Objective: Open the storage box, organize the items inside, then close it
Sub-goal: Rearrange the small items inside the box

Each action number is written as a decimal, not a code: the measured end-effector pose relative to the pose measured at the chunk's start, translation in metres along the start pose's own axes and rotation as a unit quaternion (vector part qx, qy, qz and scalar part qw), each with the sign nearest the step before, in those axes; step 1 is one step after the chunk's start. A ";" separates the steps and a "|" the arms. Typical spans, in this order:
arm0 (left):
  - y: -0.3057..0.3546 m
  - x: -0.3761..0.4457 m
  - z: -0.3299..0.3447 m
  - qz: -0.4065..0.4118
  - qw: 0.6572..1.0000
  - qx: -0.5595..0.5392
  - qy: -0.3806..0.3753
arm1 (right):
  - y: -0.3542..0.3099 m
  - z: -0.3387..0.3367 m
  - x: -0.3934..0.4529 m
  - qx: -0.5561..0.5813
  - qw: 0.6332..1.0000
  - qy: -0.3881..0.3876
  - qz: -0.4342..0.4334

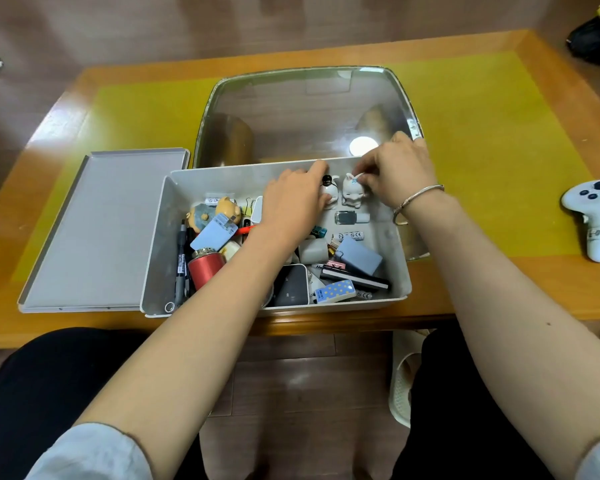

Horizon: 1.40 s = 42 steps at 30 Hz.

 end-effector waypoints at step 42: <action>0.017 0.018 0.005 0.007 0.998 -0.065 0.006 | -0.007 0.008 0.002 -0.062 0.997 0.029 0.027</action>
Point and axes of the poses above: each hand's wrist, its own x-axis towards the middle knuckle, its own z-axis out of the palm, y = z × x, the point moved 2 cm from there along x, towards the middle knuckle, and after that the axes turned 11 degrees about -y, right-handed, at the moved point
